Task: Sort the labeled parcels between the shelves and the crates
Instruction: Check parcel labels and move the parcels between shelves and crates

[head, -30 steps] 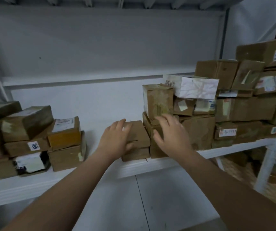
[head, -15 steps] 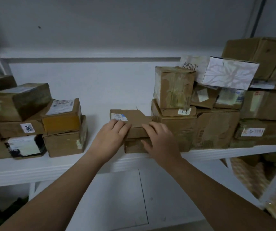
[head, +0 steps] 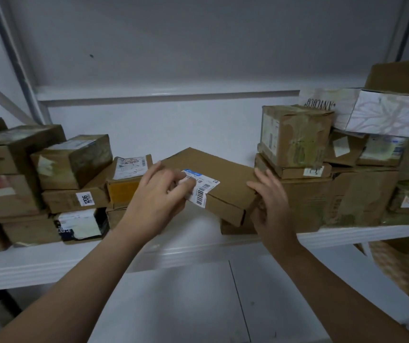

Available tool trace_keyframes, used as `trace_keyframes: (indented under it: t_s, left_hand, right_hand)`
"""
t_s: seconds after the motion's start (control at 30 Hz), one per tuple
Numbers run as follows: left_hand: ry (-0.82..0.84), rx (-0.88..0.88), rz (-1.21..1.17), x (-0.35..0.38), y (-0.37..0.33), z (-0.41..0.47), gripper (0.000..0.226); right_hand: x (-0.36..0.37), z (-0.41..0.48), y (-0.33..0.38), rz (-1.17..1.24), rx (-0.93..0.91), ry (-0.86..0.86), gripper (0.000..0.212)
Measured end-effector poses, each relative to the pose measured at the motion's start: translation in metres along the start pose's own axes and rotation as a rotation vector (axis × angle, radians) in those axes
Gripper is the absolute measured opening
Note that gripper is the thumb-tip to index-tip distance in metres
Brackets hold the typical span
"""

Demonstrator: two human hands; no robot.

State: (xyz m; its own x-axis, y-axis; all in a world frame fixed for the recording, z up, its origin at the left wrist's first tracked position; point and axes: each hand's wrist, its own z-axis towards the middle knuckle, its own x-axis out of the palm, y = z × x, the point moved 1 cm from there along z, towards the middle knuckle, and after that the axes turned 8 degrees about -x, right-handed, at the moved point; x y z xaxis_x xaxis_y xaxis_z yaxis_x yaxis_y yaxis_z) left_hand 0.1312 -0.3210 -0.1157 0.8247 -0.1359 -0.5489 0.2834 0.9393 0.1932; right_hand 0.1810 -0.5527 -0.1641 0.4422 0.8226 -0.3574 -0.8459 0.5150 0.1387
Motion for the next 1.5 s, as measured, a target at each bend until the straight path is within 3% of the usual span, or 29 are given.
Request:
trace_keyframes:
  t_s: [0.07,0.13,0.2,0.3,0.4,0.5,0.63,1.0,1.1,1.23,1.4,1.5]
  left_hand:
    - [-0.018,0.010,-0.010,0.002,0.002,0.001,0.031]
    - [-0.076,-0.006,0.023,0.005,0.003,0.000,0.037]
    - [-0.137,0.012,0.057,0.009,0.005,-0.002,0.045]
    - [-0.131,0.087,0.087,0.014,0.003,-0.007,0.055]
    - [-0.091,0.057,0.089,0.016,0.006,-0.011,0.053]
    - [-0.039,-0.142,0.061,0.014,0.019,-0.016,0.043]
    - [0.057,-0.310,-0.140,0.008,0.025,-0.023,0.047]
    - [0.038,-0.356,-0.197,0.011,0.024,-0.029,0.046]
    - [-0.034,-0.308,-0.149,0.008,0.027,-0.029,0.040]
    - [-0.144,-0.249,-0.163,-0.006,0.038,-0.030,0.040]
    - [-0.122,-0.357,-0.196,-0.035,0.068,-0.032,0.047]
    - [-0.102,-0.409,-0.144,-0.043,0.083,-0.032,0.047]
  right_hand:
    - [0.005,-0.001,0.007,0.179,0.114,-0.032,0.063]
    - [0.009,-0.002,0.018,0.609,0.323,-0.022,0.060]
    - [0.015,-0.001,0.024,0.869,0.539,-0.089,0.045]
    - [0.024,0.007,0.030,0.895,0.716,-0.251,0.029]
    - [0.031,0.013,0.030,0.861,0.785,-0.320,0.039]
    - [0.030,0.015,0.030,0.795,0.767,-0.359,0.046]
    - [0.031,0.019,0.031,0.792,0.754,-0.399,0.049]
    - [0.035,0.023,0.033,0.814,0.727,-0.375,0.050]
    - [0.036,0.024,0.036,0.845,0.694,-0.353,0.048]
    - [0.031,0.035,0.042,0.790,0.557,-0.276,0.042]
    - [0.024,0.056,0.042,0.394,0.246,0.057,0.055]
    - [0.036,0.072,0.053,0.284,0.052,0.031,0.046]
